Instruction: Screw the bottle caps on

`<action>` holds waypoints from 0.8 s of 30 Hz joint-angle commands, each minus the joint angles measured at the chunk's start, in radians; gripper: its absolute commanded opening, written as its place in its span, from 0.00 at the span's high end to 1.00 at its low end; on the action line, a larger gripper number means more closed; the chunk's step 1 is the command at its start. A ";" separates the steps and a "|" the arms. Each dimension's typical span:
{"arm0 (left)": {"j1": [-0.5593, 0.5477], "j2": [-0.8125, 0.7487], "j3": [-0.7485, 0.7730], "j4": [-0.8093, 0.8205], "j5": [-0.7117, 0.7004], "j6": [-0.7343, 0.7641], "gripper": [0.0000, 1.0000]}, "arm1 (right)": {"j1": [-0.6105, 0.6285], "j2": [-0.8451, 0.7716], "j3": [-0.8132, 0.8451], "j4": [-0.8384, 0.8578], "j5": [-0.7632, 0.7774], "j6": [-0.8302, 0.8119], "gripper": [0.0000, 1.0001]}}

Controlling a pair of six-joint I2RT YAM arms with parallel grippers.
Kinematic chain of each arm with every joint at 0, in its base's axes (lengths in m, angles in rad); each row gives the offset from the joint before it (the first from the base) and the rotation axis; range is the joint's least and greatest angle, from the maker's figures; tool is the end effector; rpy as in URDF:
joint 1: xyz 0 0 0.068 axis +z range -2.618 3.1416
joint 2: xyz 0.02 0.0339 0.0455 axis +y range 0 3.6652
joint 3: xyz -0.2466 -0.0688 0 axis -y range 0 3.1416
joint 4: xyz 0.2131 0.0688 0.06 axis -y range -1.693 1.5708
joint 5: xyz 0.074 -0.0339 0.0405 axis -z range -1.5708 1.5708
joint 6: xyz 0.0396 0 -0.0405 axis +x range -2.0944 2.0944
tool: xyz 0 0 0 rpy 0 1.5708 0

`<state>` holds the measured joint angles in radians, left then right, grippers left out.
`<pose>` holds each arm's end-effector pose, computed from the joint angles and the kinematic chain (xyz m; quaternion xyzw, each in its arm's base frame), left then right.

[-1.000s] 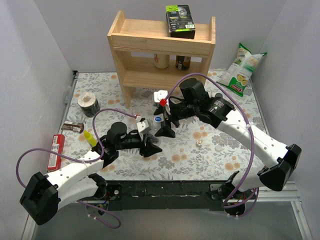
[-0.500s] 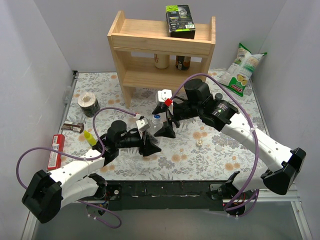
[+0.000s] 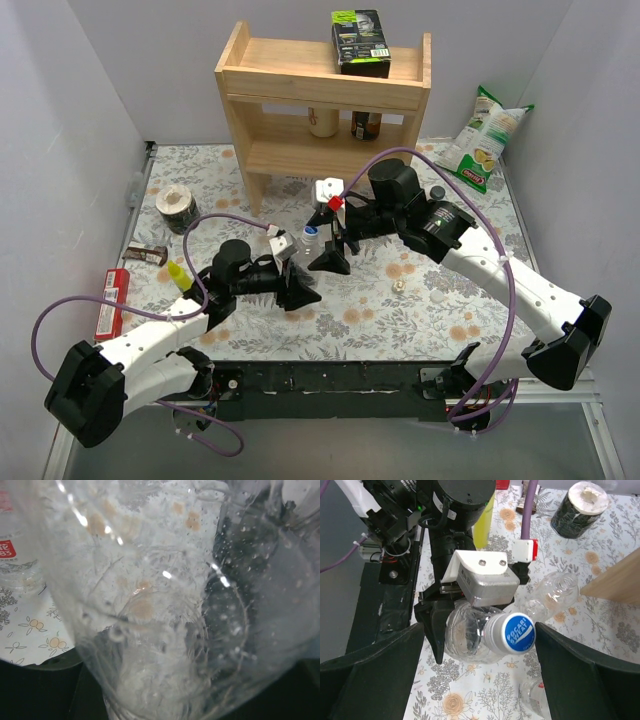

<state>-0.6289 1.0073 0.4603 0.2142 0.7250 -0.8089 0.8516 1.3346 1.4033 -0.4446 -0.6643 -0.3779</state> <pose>0.1458 -0.1386 0.2285 0.1365 0.7769 -0.5746 0.2181 0.1586 0.2182 0.3891 -0.6006 0.5327 0.3868 0.4537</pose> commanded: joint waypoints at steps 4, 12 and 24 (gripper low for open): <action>0.064 -0.001 -0.014 0.103 -0.019 -0.082 1.00 | 0.000 -0.038 0.013 -0.088 0.031 -0.016 0.04; 0.077 0.005 -0.011 0.082 -0.019 -0.053 1.00 | -0.026 -0.055 0.097 -0.215 0.071 -0.055 0.08; 0.069 0.016 0.067 -0.099 0.103 0.227 1.00 | -0.111 0.127 0.206 -0.048 -0.208 0.071 0.02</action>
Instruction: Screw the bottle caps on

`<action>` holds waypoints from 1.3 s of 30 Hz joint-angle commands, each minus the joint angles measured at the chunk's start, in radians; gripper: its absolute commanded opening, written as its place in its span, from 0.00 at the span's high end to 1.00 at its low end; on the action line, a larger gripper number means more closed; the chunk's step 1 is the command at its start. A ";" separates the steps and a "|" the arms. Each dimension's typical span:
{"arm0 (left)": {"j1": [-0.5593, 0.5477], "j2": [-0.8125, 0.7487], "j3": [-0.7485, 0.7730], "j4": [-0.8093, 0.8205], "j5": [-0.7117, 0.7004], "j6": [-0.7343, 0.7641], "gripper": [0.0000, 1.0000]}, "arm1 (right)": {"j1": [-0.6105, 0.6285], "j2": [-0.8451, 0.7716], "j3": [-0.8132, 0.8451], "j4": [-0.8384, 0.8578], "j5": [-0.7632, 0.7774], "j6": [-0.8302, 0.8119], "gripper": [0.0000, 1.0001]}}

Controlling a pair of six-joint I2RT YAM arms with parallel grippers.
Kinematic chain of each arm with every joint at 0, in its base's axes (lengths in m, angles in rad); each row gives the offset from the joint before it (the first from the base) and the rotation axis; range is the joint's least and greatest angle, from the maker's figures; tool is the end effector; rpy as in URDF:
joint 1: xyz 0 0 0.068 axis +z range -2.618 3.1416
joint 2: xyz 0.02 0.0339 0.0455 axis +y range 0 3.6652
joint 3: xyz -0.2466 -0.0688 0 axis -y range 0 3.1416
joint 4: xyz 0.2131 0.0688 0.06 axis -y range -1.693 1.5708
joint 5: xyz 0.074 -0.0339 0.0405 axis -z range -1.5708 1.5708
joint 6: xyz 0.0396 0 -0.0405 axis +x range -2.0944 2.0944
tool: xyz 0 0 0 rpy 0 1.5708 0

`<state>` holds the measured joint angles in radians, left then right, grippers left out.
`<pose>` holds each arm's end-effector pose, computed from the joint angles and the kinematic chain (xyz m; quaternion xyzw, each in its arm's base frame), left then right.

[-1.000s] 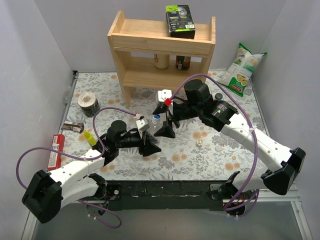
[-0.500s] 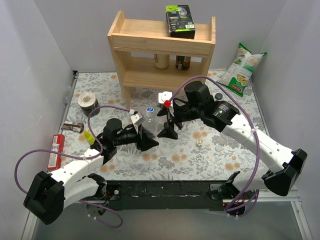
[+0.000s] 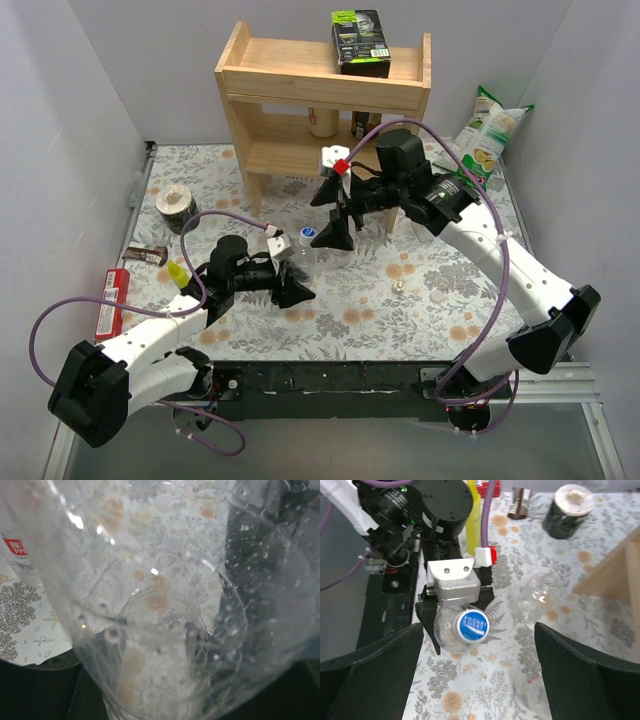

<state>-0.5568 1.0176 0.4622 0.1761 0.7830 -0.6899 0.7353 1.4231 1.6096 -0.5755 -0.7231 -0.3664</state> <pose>0.1533 -0.1283 0.2241 0.1628 0.7776 -0.5592 0.2367 0.1885 0.2059 0.4166 -0.5745 0.5587 0.3843 0.4584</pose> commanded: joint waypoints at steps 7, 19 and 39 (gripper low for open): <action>-0.003 0.021 0.085 -0.072 0.035 0.089 1.00 | 0.026 0.042 -0.046 0.106 -0.191 0.078 0.02; 0.001 0.048 0.056 0.037 -0.011 -0.088 1.00 | 0.030 -0.013 -0.103 0.068 -0.154 0.063 0.03; 0.071 0.072 0.035 0.042 0.039 -0.081 1.00 | -0.003 -0.090 -0.059 -0.103 0.014 -0.026 0.05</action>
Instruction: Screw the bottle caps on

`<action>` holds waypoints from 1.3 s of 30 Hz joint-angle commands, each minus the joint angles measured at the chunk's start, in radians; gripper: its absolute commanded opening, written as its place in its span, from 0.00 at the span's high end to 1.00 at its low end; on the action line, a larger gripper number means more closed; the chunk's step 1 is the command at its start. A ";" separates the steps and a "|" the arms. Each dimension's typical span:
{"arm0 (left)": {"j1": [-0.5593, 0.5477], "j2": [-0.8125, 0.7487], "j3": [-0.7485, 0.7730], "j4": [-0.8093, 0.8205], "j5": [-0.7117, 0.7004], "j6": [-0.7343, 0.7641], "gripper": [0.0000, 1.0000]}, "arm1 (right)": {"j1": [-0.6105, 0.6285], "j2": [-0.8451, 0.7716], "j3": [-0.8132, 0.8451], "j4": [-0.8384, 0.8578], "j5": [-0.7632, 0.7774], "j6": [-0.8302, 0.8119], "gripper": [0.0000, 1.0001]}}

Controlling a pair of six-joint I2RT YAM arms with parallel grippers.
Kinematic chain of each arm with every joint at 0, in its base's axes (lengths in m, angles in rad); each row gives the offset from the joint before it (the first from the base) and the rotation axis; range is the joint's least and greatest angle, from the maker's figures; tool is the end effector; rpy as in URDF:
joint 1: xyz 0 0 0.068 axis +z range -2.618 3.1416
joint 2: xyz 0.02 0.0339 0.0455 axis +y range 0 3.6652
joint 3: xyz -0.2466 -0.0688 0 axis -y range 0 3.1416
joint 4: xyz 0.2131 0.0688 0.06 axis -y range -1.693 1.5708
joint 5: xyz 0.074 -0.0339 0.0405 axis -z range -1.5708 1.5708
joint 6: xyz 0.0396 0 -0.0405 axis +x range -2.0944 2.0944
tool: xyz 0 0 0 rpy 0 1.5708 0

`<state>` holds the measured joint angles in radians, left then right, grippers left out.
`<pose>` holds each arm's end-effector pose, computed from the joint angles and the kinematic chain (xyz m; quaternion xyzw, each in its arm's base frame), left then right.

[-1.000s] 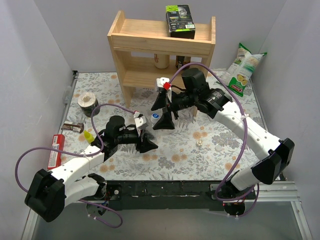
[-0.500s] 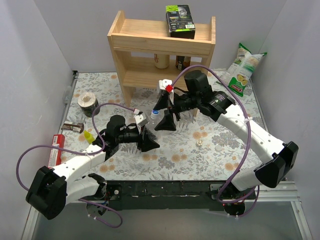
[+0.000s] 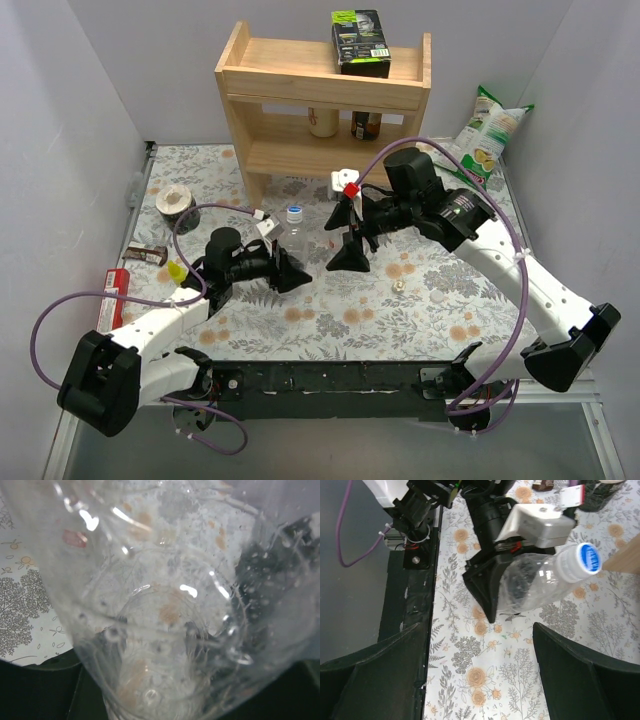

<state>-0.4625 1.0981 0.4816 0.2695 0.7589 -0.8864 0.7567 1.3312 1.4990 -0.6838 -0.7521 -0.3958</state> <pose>0.1784 -0.1194 0.2239 0.0481 0.7881 -0.5700 0.2274 0.1640 0.1920 0.3970 -0.5929 0.5732 0.3962 0.4036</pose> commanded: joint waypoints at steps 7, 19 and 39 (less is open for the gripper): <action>-0.059 -0.009 0.084 -0.239 0.111 0.346 1.00 | -0.028 0.121 0.119 0.136 -0.045 0.057 0.03; -0.059 0.008 0.107 -0.222 0.089 0.296 1.00 | 0.030 0.118 0.058 0.161 -0.135 0.087 0.05; 0.016 -0.001 0.060 -0.049 0.036 0.108 1.00 | 0.000 0.017 -0.039 0.033 0.060 0.040 0.05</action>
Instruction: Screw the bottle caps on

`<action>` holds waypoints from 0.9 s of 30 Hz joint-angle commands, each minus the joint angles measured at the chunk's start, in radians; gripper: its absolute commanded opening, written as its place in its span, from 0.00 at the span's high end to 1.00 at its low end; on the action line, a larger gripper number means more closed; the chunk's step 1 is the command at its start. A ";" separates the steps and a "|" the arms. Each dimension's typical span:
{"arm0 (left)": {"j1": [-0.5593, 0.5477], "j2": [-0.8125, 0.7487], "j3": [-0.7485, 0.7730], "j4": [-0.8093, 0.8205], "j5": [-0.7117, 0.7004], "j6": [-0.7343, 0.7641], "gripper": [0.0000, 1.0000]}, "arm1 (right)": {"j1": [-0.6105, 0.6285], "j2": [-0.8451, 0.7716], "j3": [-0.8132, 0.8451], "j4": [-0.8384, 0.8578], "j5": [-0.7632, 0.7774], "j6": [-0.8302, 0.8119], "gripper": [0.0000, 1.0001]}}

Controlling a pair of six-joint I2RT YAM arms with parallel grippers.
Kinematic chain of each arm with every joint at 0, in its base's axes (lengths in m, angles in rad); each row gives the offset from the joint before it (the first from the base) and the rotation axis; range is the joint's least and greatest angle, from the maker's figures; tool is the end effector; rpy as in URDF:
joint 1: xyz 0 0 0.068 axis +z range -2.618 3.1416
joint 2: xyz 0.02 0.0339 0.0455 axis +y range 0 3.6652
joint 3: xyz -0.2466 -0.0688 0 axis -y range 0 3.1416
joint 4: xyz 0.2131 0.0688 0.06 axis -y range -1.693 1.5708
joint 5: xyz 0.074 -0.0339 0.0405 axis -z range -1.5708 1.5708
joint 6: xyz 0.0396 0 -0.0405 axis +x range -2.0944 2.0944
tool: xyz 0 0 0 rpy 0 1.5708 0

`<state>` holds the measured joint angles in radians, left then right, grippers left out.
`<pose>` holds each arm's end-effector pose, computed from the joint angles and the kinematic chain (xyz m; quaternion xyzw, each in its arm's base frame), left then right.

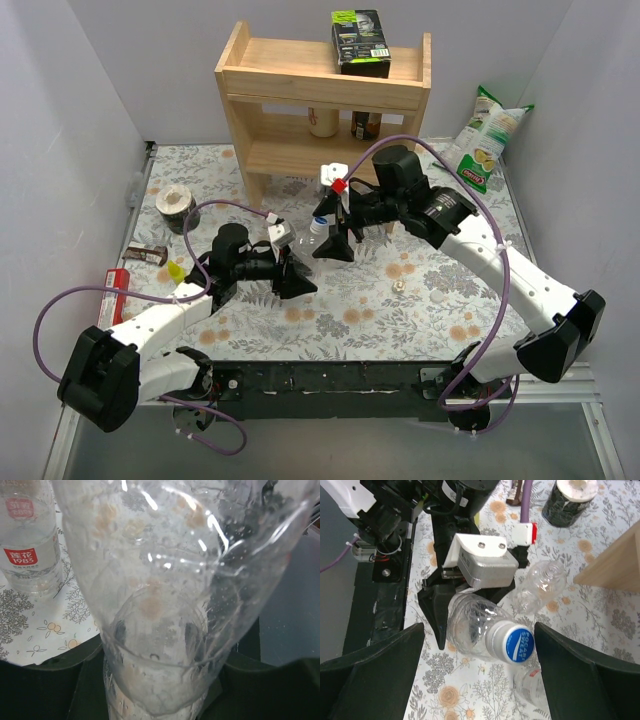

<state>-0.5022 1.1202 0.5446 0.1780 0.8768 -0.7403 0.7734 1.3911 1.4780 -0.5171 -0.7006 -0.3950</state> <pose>0.1743 -0.1305 0.2314 0.1437 0.7766 -0.5792 0.2018 0.1809 0.2123 0.3909 -0.5906 0.5573 0.3791 0.4437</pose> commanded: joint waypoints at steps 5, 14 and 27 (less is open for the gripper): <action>0.050 -0.022 0.028 -0.087 0.027 0.143 1.00 | -0.058 -0.011 0.123 -0.158 0.075 -0.030 0.05; 0.044 0.052 0.175 -0.564 0.060 0.697 1.00 | -0.033 0.042 0.318 -0.633 0.033 -0.660 0.25; 0.022 0.046 0.209 -0.624 0.024 0.814 1.00 | 0.144 0.032 0.192 -0.540 0.145 -0.714 0.30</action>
<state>-0.4675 1.1843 0.7132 -0.4271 0.8978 0.0196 0.9108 1.4281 1.6611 -1.0901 -0.5770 -1.0893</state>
